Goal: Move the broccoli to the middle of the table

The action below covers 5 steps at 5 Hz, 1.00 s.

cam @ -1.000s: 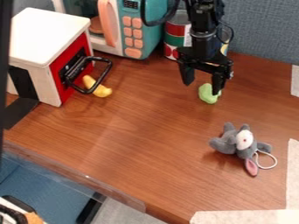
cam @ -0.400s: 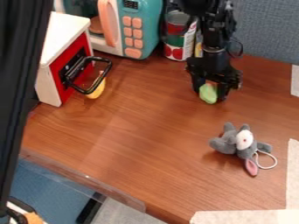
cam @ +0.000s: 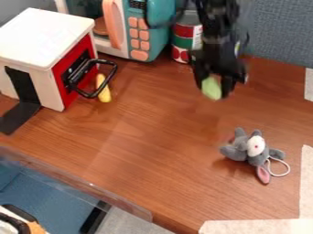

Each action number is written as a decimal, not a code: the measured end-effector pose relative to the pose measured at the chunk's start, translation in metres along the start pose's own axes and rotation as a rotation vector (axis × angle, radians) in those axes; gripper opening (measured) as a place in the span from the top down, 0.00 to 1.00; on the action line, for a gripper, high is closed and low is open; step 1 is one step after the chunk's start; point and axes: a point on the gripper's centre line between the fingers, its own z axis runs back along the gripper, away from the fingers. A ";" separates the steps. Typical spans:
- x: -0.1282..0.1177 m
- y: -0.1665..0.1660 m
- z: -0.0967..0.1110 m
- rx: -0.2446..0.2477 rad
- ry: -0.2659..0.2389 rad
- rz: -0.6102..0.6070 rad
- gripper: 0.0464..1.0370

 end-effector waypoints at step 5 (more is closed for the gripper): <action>-0.113 0.051 -0.017 0.070 0.120 0.071 0.30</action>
